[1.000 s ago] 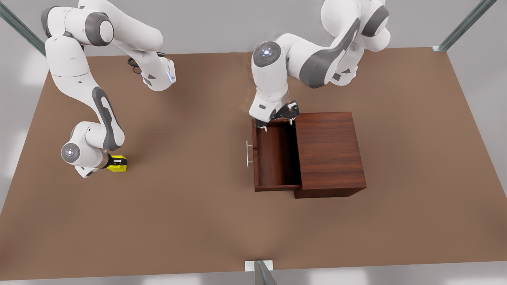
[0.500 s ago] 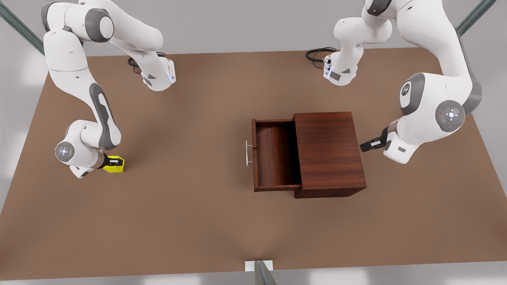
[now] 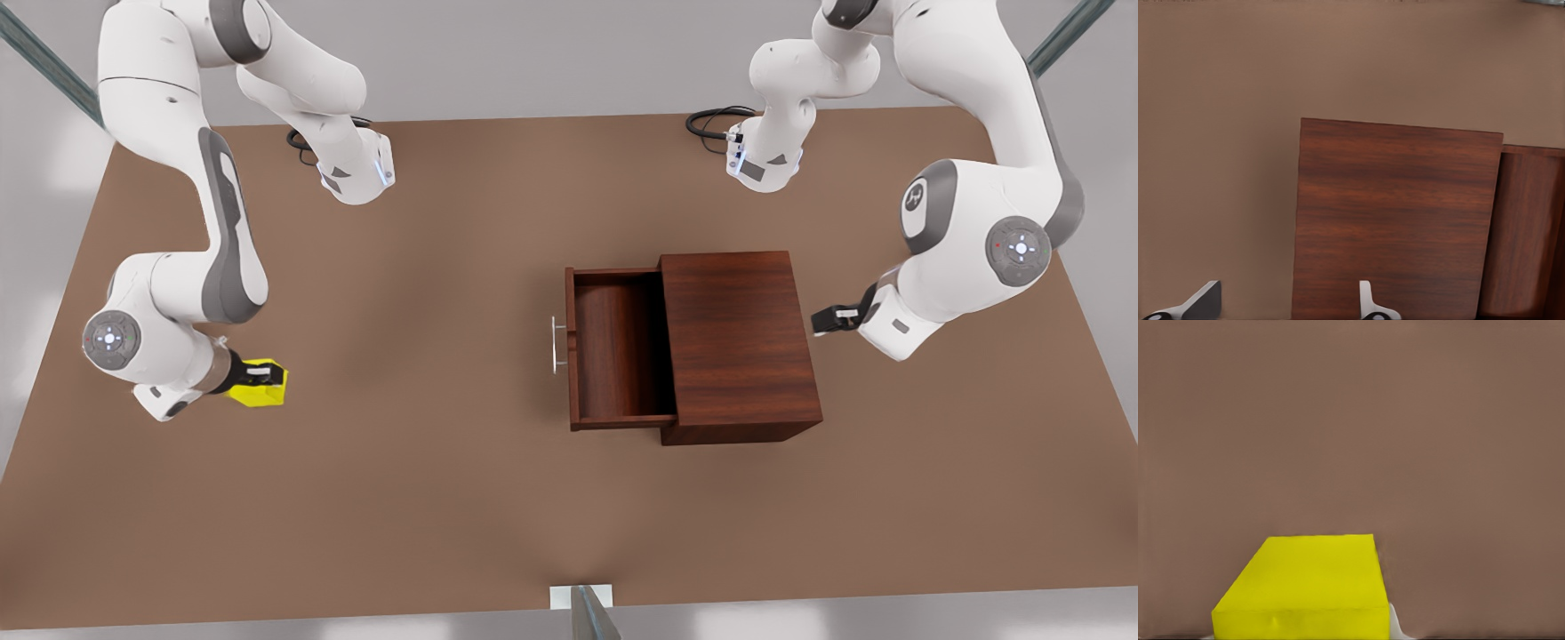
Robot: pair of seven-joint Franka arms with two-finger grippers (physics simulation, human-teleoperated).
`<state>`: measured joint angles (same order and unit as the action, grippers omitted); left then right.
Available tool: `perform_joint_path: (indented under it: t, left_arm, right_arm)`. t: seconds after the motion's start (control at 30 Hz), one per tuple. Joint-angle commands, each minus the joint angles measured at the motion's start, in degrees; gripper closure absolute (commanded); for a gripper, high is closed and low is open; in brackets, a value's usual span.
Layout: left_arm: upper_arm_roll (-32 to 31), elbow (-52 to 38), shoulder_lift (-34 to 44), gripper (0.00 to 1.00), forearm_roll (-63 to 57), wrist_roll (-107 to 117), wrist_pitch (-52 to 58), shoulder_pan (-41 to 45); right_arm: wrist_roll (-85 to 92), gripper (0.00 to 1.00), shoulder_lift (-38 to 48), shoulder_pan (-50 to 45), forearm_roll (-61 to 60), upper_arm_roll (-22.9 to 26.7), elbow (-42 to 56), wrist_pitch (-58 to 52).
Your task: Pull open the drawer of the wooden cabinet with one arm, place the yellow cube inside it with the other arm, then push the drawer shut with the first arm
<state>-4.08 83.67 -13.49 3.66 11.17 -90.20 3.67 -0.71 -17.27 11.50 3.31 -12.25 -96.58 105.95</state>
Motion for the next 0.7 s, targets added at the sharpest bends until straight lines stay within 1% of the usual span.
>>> perform_joint_path:
  t: [0.0,0.1,0.2,0.23,0.33,0.43,0.47,0.67]
  left_arm:
    - [0.03,0.18,0.13,0.0,0.12,-9.77,-1.64,0.02]
    - [0.03,0.27,0.22,0.0,0.12,-9.76,-1.73,0.02]
    - [-0.05,0.71,0.39,0.0,0.03,-9.76,-1.82,0.02]
    - [-0.05,0.71,0.39,0.0,0.03,-9.76,-1.91,0.11]
    - [0.03,0.71,0.39,0.0,0.03,-9.76,-1.91,0.11]
    - [-0.05,0.71,0.39,0.0,0.03,-9.76,-1.91,0.11]
    - [-0.05,0.71,0.39,0.0,0.03,-9.76,-1.91,0.02]
    - [-0.05,0.71,0.39,0.0,0.03,-9.76,-1.82,0.11]
  right_arm:
    - [-21.17,0.29,0.04,0.01,-1.28,-1.81,0.96,-7.25]
    - [-31.19,0.29,-0.75,-0.08,-1.28,-7.08,6.05,-11.73]
    - [-38.92,0.29,-2.33,-0.08,-1.37,-11.12,7.98,-11.56]
    - [-43.23,0.29,-4.35,-0.08,-1.28,-14.02,10.71,-11.56]
    - [-51.4,0.29,-5.15,-1.3,-1.28,-19.21,11.59,-10.5]
    - [-59.49,0.29,-9.01,-7.72,-1.2,-19.3,17.39,-10.41]
    - [-61.95,0.29,-9.89,-9.22,-1.2,-19.3,19.06,-8.04]
    - [-72.32,0.29,-11.82,-16.68,-0.84,-19.3,19.33,6.63]
